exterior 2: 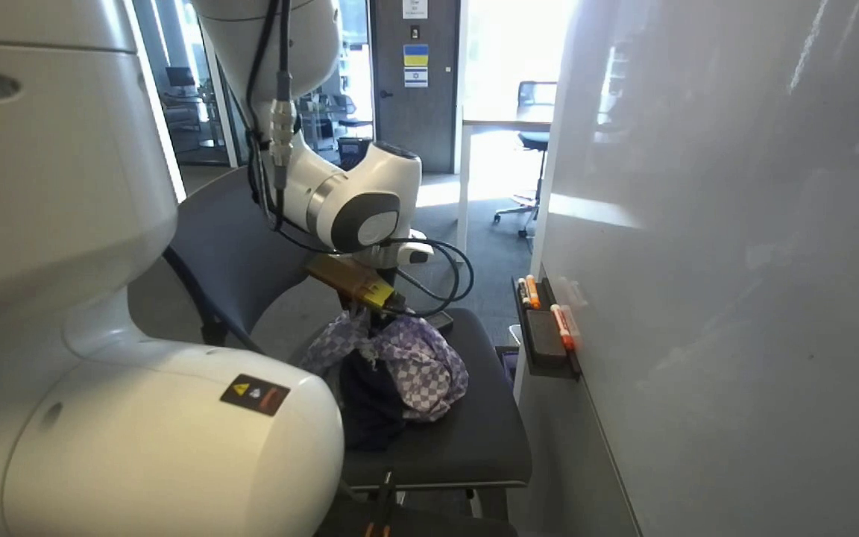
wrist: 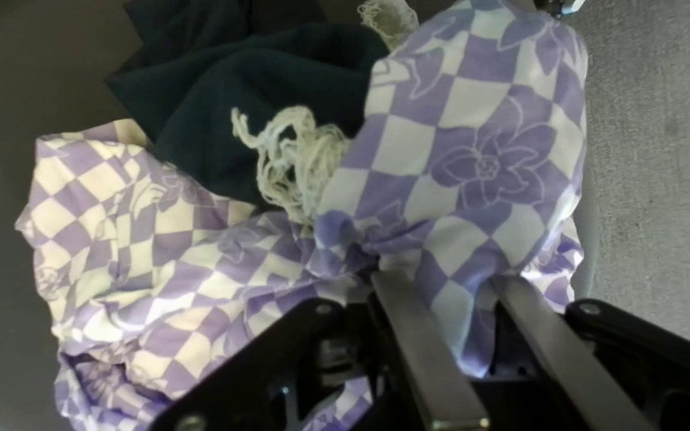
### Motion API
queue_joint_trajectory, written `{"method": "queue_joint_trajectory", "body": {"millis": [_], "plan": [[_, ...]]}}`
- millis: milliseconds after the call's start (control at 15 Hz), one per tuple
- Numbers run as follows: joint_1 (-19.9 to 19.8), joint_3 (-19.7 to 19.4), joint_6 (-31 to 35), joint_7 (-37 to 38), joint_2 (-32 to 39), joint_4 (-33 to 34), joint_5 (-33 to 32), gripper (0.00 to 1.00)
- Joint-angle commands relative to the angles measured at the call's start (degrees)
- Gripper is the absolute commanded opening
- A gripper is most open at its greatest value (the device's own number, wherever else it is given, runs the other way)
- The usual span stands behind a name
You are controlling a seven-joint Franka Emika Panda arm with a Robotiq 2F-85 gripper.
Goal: Put the clothing from the backrest on the seat.
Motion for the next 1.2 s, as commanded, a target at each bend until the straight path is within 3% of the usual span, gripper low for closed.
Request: {"method": "queue_joint_trajectory", "body": {"millis": [0,133,200,333,533,667,867,1133], "plan": [[-1.4,0.3,-2.4,-3.2,4.1,3.4,2.4,0.11],[-2.4,0.6,-3.6,-3.9,5.2,4.3,3.2,0.12],[-2.8,1.0,-4.6,-4.6,5.1,4.6,4.1,0.52],[-2.8,1.9,-6.6,-4.8,3.3,4.4,5.2,0.57],[-1.2,3.0,-7.5,-3.2,-2.6,2.6,4.1,0.82],[0.3,3.6,-8.7,-0.1,-7.5,1.4,0.1,0.95],[1.8,4.6,-12.3,8.1,-15.8,0.8,-11.1,1.0],[2.2,8.6,-25.3,20.0,-26.0,3.3,-24.0,1.0]]}}
